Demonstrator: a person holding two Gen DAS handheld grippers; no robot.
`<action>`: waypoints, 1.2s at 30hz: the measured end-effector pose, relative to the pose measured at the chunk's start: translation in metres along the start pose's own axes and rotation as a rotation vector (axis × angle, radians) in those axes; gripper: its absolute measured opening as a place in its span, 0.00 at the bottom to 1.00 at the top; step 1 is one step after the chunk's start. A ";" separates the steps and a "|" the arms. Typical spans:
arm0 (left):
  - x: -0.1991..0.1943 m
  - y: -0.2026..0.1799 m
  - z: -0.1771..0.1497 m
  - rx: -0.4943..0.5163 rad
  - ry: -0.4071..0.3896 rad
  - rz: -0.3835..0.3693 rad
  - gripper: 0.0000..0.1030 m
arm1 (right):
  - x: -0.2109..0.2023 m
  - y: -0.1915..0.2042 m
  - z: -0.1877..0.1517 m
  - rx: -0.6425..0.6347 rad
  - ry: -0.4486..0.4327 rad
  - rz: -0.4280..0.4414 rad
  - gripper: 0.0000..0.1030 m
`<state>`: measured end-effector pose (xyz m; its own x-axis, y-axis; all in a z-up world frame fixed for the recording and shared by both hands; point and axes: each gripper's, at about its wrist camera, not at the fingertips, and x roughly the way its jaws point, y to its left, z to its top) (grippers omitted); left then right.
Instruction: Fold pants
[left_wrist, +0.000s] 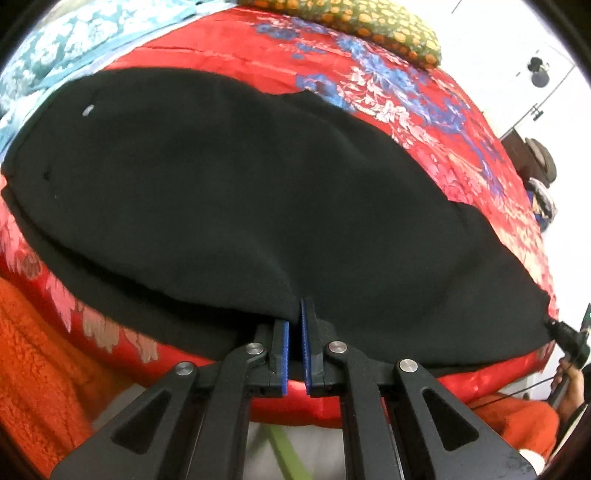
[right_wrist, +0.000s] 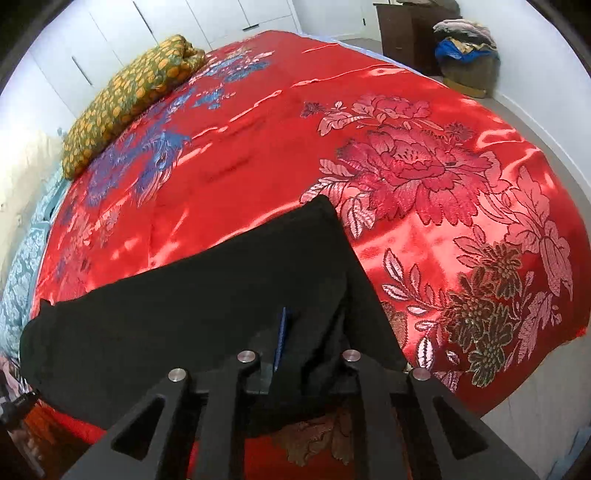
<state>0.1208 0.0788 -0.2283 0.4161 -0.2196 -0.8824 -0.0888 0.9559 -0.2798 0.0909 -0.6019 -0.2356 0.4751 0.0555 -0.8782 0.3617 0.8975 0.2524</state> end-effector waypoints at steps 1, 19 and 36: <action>-0.001 0.000 0.000 0.002 -0.003 -0.001 0.04 | 0.000 0.000 -0.001 -0.003 0.004 -0.002 0.13; -0.029 -0.007 -0.014 0.072 -0.051 0.018 0.03 | -0.007 0.009 -0.009 -0.111 -0.018 -0.102 0.13; -0.007 -0.014 -0.020 0.124 0.013 0.096 0.03 | -0.006 0.008 -0.009 -0.110 -0.009 -0.091 0.14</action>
<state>0.1013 0.0636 -0.2253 0.3990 -0.1274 -0.9080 -0.0151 0.9892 -0.1455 0.0841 -0.5908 -0.2323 0.4518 -0.0316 -0.8916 0.3133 0.9414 0.1254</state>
